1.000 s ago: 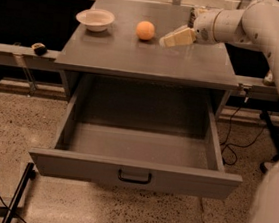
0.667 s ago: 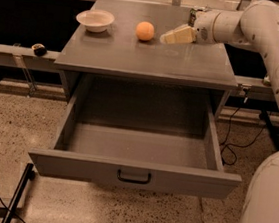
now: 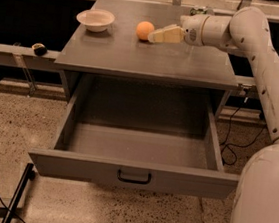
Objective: Place orange into top drawer
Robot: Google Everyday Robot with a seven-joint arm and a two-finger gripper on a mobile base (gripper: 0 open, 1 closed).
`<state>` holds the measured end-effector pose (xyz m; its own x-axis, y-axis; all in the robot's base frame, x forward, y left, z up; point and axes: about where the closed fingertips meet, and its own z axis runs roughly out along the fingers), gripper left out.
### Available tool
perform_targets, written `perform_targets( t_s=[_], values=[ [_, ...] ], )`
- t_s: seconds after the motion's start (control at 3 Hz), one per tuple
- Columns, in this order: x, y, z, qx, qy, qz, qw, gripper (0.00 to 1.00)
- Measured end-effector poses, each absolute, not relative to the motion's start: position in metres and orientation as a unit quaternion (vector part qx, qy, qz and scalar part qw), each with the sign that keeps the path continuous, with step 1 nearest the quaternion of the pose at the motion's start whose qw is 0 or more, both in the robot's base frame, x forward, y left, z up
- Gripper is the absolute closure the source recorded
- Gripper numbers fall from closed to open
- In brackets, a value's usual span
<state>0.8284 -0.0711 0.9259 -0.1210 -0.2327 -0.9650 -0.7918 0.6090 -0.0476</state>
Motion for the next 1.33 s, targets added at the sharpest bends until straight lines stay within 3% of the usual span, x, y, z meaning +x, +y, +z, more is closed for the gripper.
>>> perform_targets(
  t_s=[0.33,0.67,1.33],
  values=[
    [0.831,-0.025,0.925,-0.353,0.695,0.280,0.560,0.00],
    [0.844,-0.008,0.919,-0.336,0.698,0.252,0.580,0.00],
    [0.872,-0.019,0.895,-0.331,0.717,0.171,0.589,0.00]
  ],
)
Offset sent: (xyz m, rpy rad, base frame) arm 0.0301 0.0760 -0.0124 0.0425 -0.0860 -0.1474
